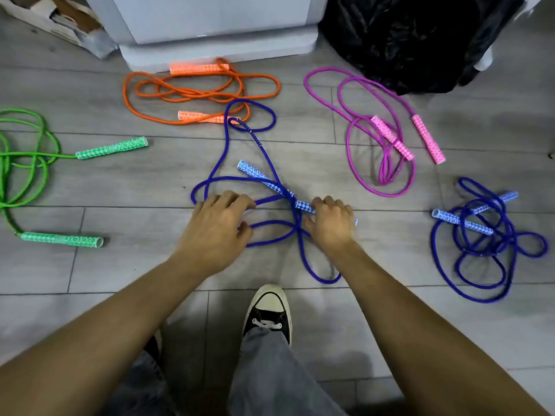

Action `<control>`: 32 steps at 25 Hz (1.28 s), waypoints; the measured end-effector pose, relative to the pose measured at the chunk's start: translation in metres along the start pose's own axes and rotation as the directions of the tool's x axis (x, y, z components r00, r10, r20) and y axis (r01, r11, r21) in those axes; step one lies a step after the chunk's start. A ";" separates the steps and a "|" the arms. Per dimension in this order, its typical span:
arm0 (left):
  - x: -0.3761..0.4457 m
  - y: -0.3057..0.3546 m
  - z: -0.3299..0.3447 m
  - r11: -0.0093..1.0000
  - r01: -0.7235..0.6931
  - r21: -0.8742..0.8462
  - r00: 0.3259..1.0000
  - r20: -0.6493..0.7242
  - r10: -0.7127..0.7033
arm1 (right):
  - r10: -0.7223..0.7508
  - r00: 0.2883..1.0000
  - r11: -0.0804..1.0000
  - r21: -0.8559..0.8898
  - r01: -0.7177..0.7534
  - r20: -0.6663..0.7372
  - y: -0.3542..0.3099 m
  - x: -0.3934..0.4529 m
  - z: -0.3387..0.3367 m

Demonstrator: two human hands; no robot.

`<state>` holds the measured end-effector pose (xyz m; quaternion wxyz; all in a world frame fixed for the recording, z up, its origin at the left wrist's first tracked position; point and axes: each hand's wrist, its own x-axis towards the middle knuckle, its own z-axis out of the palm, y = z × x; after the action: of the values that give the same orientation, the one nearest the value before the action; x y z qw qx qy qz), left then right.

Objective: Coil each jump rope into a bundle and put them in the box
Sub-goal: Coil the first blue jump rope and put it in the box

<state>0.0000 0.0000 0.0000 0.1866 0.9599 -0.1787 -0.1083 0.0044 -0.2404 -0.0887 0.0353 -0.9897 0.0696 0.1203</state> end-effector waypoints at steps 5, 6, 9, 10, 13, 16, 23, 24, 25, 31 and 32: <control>0.008 -0.003 0.019 1.000 0.012 -0.022 0.999 0.051 -0.010 | 0.061 0.986 0.998 0.008 -0.063 0.155 -0.016 0.019 0.025; 0.009 -0.003 0.021 0.999 0.023 -0.030 0.998 0.059 -0.021 | 0.052 0.985 0.998 0.011 -0.054 0.163 -0.019 0.021 0.030; 0.010 -0.006 0.028 0.999 0.041 -0.033 0.997 0.063 -0.039 | 0.001 0.994 1.000 -0.010 0.000 0.106 -0.026 0.022 0.042; 0.009 -0.007 0.030 0.998 0.050 -0.030 0.996 0.079 -0.047 | -0.027 0.994 0.999 -0.018 0.029 0.101 -0.030 0.021 0.045; 0.004 -0.012 0.036 0.997 0.079 -0.022 0.992 0.102 -0.077 | -0.081 0.989 0.995 0.069 0.072 0.126 -0.037 0.018 0.056; -0.001 -0.016 0.039 0.996 0.093 -0.014 0.989 0.113 -0.091 | -0.147 0.984 0.973 0.191 0.127 0.099 -0.038 0.012 0.057; 0.000 -0.027 0.031 0.991 0.121 -0.053 0.990 0.079 -0.117 | -0.154 0.985 0.958 0.232 0.167 -0.073 -0.028 0.007 0.019; 0.003 -0.023 0.026 0.992 0.114 -0.050 0.991 0.071 -0.111 | -0.182 0.979 0.953 0.228 0.199 -0.092 -0.026 0.006 0.008; 0.007 -0.019 0.020 0.994 0.096 -0.049 0.994 0.053 -0.093 | -0.219 0.968 0.945 0.220 0.242 -0.126 -0.027 0.005 -0.006; 0.027 0.010 -0.051 1.000 -0.006 -0.008 0.999 -0.048 0.006 | -0.418 0.872 0.852 0.221 0.474 -0.255 -0.044 -0.003 -0.124; 0.028 0.014 -0.066 1.000 -0.020 -0.015 0.998 -0.061 0.019 | -0.437 0.852 0.839 0.211 0.501 -0.287 -0.048 -0.006 -0.146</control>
<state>0.0399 -0.0019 0.0616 0.2003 0.9595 -0.1816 -0.0787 0.0399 -0.2053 0.0563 0.1941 -0.9682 -0.1568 -0.0169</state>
